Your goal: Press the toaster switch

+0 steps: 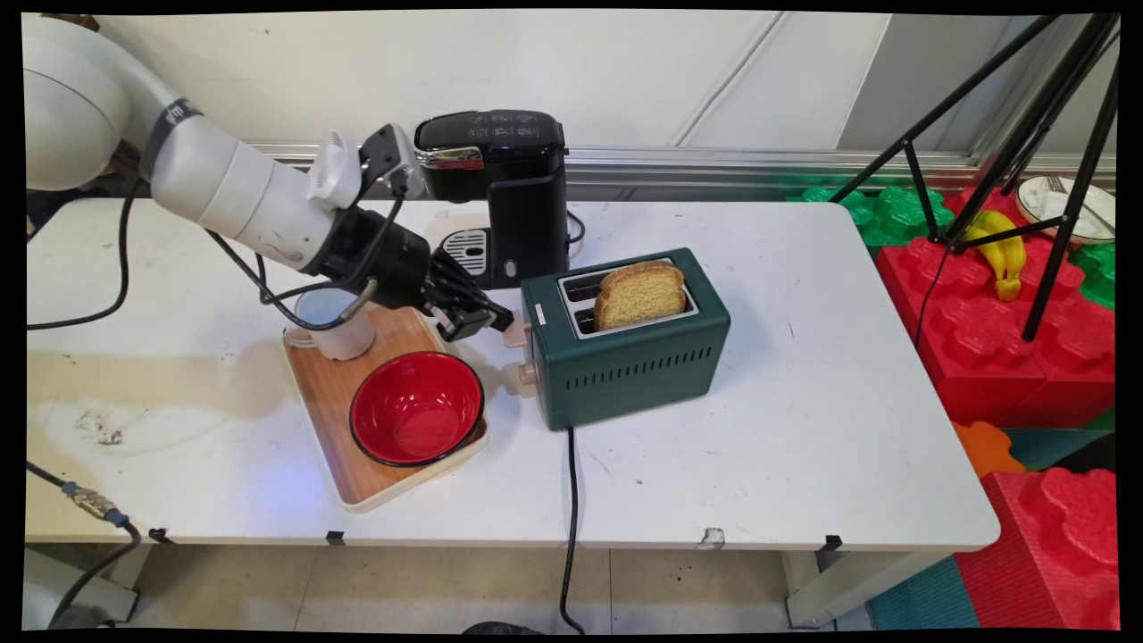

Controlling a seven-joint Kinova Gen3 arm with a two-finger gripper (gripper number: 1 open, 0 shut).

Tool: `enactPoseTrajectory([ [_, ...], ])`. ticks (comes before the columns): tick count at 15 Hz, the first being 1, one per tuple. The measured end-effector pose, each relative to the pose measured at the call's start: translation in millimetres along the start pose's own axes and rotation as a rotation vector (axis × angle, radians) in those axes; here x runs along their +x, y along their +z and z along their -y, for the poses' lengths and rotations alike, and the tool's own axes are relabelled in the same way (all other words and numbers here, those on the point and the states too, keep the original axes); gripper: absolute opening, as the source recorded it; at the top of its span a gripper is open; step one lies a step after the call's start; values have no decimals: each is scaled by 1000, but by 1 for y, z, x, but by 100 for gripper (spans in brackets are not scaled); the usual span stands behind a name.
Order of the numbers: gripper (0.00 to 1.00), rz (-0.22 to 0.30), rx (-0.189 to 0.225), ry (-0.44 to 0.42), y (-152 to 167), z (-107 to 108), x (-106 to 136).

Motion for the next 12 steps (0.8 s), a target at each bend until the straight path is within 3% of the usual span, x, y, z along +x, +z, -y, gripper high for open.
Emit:
enactPoseTrajectory([
  [12, 0, 11, 1, 10, 23, 3, -5],
])
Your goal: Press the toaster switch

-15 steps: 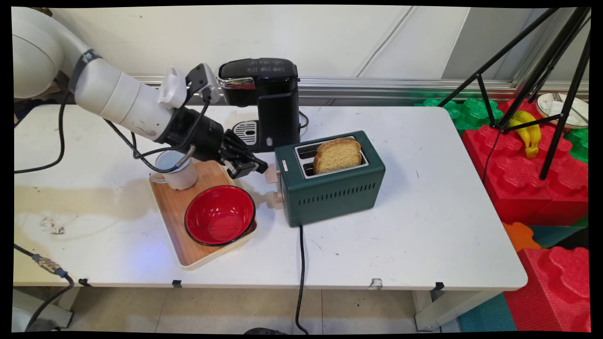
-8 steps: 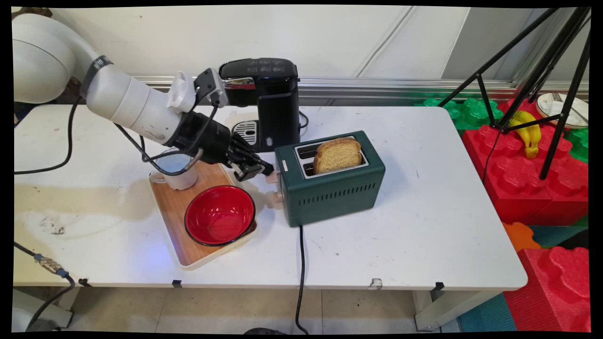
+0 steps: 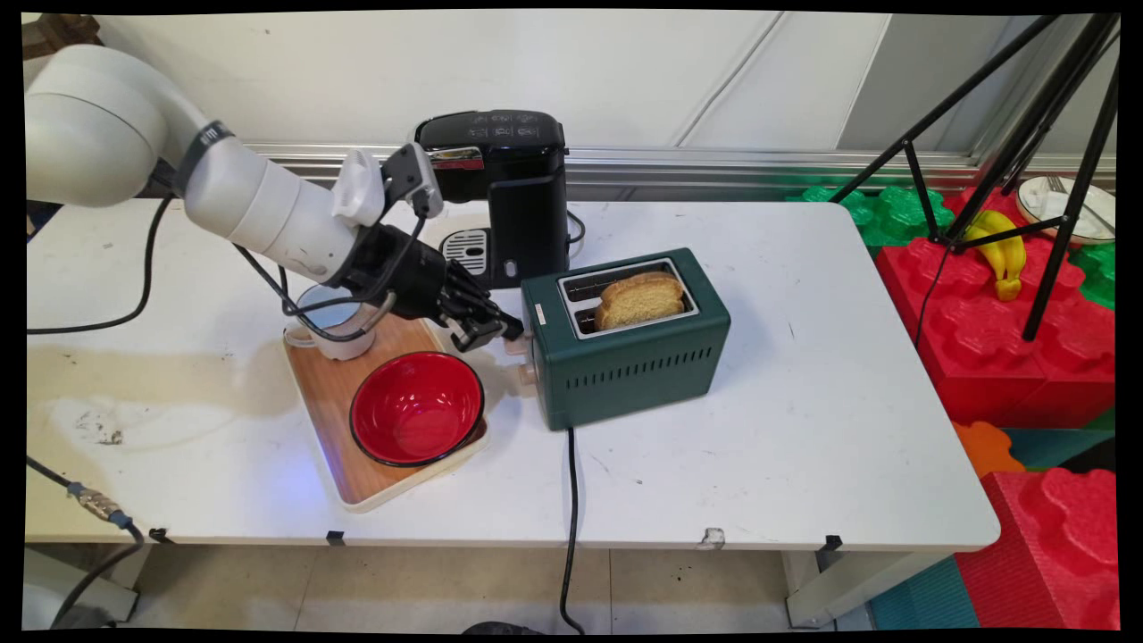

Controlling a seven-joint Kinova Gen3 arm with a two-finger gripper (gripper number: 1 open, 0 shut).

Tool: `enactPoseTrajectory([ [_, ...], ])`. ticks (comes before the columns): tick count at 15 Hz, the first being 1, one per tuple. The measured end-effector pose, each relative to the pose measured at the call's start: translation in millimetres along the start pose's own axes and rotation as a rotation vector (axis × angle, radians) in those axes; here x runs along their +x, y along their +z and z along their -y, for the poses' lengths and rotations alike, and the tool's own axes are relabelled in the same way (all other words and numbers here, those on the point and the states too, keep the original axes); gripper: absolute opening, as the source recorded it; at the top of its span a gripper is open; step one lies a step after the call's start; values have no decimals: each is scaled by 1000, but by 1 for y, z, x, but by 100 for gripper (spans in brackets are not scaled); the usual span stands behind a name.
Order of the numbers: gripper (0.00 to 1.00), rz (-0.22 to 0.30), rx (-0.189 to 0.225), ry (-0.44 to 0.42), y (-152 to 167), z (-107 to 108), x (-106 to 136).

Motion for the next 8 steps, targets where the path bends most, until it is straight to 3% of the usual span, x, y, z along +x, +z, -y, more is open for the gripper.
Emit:
enactPoseTrajectory([
  [8, 0, 22, -7, 8, 20, 2, -10],
])
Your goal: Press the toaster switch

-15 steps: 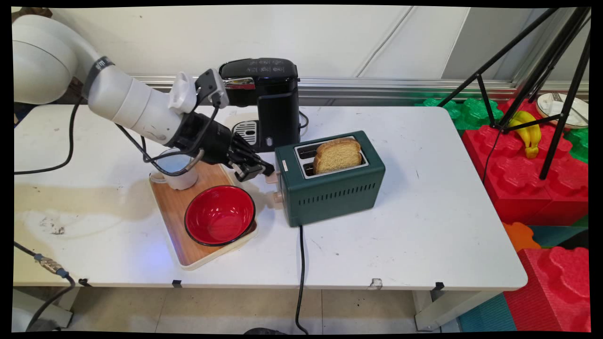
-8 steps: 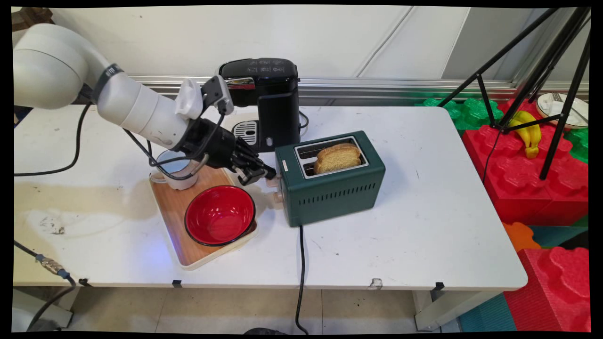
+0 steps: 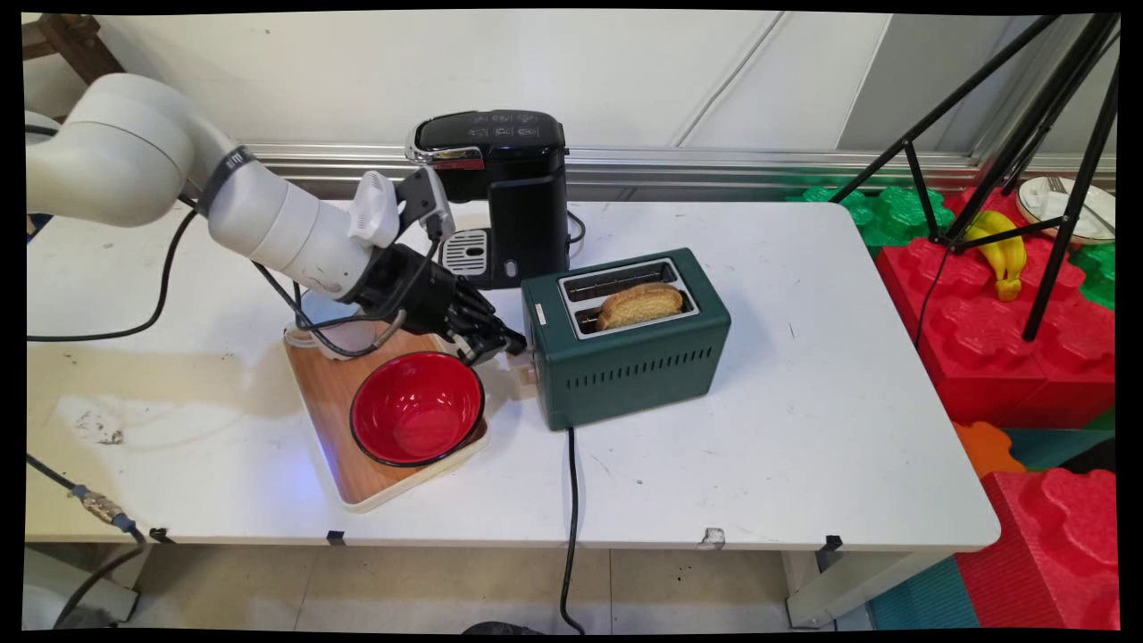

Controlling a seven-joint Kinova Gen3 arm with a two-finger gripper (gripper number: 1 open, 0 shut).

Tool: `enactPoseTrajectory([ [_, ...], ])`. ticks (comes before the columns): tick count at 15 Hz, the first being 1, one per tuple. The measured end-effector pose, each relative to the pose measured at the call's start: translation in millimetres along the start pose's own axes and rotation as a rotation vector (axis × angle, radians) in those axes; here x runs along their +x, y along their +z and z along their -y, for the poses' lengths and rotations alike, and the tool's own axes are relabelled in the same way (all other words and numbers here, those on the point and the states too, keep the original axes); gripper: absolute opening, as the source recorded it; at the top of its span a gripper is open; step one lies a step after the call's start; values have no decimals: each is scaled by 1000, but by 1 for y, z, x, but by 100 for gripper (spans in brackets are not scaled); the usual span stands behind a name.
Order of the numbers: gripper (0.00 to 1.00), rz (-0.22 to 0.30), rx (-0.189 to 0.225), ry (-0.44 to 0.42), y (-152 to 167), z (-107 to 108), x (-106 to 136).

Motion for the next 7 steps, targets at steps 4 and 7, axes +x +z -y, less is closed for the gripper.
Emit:
enactPoseTrajectory([
  [4, 0, 9, -2, 3, 7, 1, -5],
  [7, 0, 16, -5, 5, 9, 1, -9],
])
